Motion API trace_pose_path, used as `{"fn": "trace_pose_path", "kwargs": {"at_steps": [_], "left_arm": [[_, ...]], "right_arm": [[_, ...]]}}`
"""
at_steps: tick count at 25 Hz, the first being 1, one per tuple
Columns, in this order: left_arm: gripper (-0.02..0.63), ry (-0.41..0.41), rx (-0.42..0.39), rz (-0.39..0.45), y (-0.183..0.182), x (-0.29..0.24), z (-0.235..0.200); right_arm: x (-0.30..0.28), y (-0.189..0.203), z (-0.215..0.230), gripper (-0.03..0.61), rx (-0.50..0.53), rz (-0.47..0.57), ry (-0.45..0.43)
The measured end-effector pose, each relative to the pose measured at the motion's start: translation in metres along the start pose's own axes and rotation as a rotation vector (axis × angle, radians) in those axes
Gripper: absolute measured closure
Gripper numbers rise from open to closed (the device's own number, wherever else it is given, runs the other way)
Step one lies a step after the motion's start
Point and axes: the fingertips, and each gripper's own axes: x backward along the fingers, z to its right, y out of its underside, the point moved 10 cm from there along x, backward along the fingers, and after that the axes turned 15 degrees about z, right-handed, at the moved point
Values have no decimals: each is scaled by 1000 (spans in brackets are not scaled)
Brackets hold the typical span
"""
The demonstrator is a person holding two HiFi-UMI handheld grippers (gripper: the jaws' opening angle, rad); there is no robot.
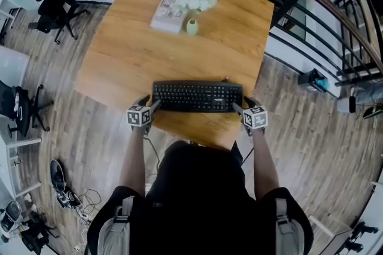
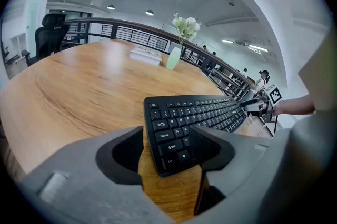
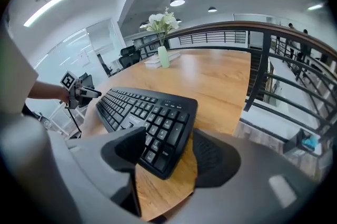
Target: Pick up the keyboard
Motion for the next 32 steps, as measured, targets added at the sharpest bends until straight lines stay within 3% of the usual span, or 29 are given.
{"fn": "trace_pose_path", "kwargs": {"at_steps": [9, 16, 23, 32], "left_arm": [[313, 15, 66, -3, 6, -17, -12], [301, 40, 59, -42, 8, -32, -10], [302, 30, 48, -54, 6, -32, -10], [302, -9, 65, 7, 12, -31, -7]], "right_arm": [[-6, 12, 10, 281, -120, 16, -1], [-8, 12, 19, 281, -206, 41, -6], [-19, 10, 16, 280, -194, 14, -24], [-26, 12, 12, 280, -184, -19, -19]]}}
